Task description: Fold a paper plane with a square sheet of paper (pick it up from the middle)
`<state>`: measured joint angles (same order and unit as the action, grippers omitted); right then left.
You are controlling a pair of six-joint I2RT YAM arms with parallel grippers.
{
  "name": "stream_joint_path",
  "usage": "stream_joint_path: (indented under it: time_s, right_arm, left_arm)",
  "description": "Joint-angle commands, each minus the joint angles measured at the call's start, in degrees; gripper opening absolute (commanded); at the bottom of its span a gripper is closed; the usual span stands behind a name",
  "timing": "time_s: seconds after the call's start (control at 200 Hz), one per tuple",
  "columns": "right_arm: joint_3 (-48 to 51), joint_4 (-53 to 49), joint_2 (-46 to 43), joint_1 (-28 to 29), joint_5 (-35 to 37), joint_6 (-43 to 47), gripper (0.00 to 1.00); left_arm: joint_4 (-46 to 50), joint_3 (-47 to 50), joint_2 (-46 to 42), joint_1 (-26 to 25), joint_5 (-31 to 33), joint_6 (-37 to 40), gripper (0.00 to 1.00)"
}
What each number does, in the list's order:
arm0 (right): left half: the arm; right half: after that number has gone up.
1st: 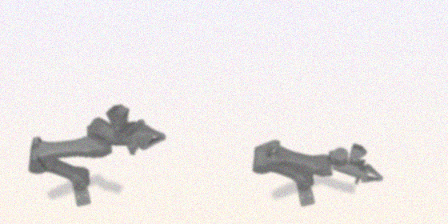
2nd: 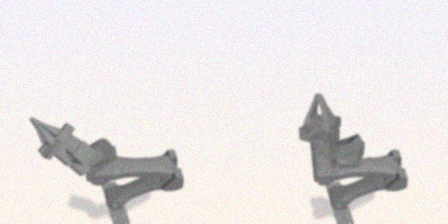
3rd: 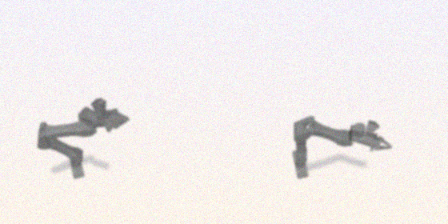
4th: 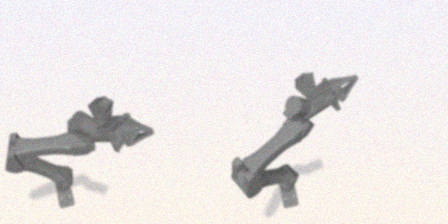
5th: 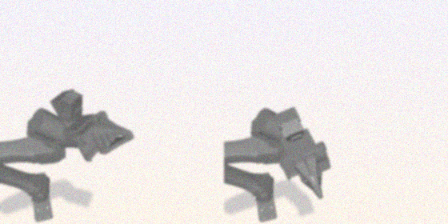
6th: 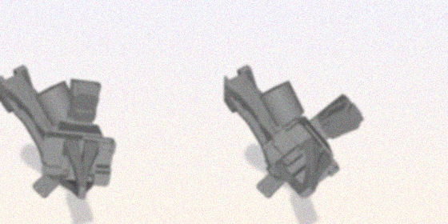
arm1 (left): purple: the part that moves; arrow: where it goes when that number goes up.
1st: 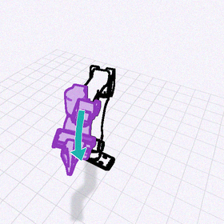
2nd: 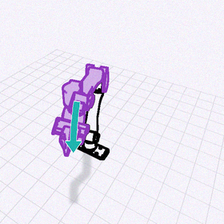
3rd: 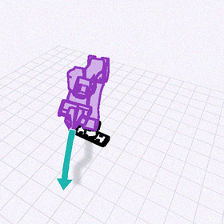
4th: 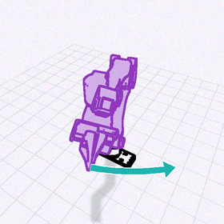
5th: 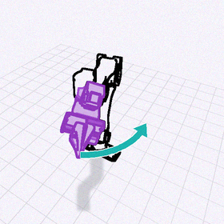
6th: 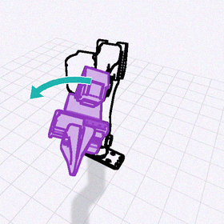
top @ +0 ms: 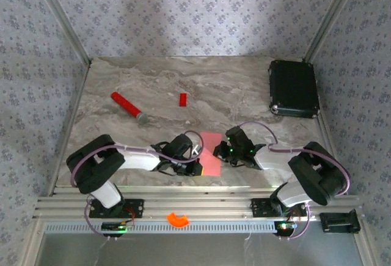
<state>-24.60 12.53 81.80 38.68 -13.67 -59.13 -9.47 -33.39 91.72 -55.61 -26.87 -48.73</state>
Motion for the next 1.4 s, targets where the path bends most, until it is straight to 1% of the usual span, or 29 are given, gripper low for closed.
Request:
stream_joint_path:
  time_s: [0.0, 0.22, 0.31, 0.4, 0.49, 0.59, 0.69, 0.78, 0.865, 1.009, 1.094, 1.179, 1.259, 1.349, 1.394]
  right_arm:
    - [1.5, -7.5, 2.5, 0.1, 4.0, 0.0, 0.0]
    - [1.5, -6.8, 3.0, 0.1, 3.8, -0.3, 0.0]
    - [1.5, -6.8, 3.2, 0.1, 3.8, -0.3, 0.0]
    - [1.2, -6.8, 3.5, 0.1, 3.6, -0.2, 0.0]
    - [1.0, -6.5, 3.8, 0.2, 3.6, -0.2, 0.0]
    - [0.6, -6.4, 4.5, 0.3, 3.4, -0.2, 0.0]
    - [0.4, -6.0, 5.3, 0.6, 3.3, -0.3, 0.0]
    - [-0.1, -5.7, 6.4, 0.8, 2.9, -0.3, 0.0]
    - [-0.6, -5.5, 7.2, 1.1, 2.7, -0.3, 0.0]
    - [-0.7, -5.6, 7.2, 1.4, 3.1, -0.5, 0.0]
    - [-0.7, -5.8, 7.1, 1.4, 3.2, -0.6, 0.0]
    - [-0.8, -5.8, 6.8, 1.4, 3.2, -0.6, 0.0]
    - [-0.9, -6.0, 6.6, 1.5, 3.3, -0.5, 0.0]
    - [-1.0, -6.0, 6.7, 1.5, 3.4, -0.5, 0.0]
    - [-1.0, -6.0, 6.7, 1.6, 3.4, -0.6, 0.0]
  left_arm:
    - [4.5, 4.3, -1.8, -0.4, 1.4, 0.2, 0.0]
    - [7.1, 5.3, -7.8, -0.4, 2.9, 1.8, 0.0]
    - [6.5, 3.5, -10.7, -0.3, 3.8, 0.9, 0.0]
    - [7.1, 0.4, -11.6, 0.1, 4.6, 1.0, 0.0]
    - [5.4, -1.6, -10.6, 1.7, 4.9, 0.2, 0.0]
    - [1.4, -1.9, -8.6, 4.4, 3.8, -1.2, 0.0]
    - [-1.1, -2.7, -5.3, 5.7, 2.5, -1.3, 0.0]
    - [-2.4, -4.1, -1.9, 5.4, 0.4, -1.1, 0.0]
    - [-1.9, -4.0, 0.2, 5.0, 0.4, -0.4, 0.0]
    - [-1.4, -0.1, 1.7, 4.9, 0.9, 0.1, 0.0]
    - [-1.0, 3.0, 1.2, 4.8, 1.3, 0.1, 0.0]
    - [0.2, 6.5, -1.2, 4.6, 2.4, 0.5, 0.0]
    - [3.5, 7.9, -4.6, 3.9, 3.7, 1.8, 0.0]
    - [12.3, 6.0, -8.7, 1.0, 9.2, 5.1, 0.0]
    - [15.0, 5.0, -10.3, -0.1, 11.2, 6.1, 0.0]
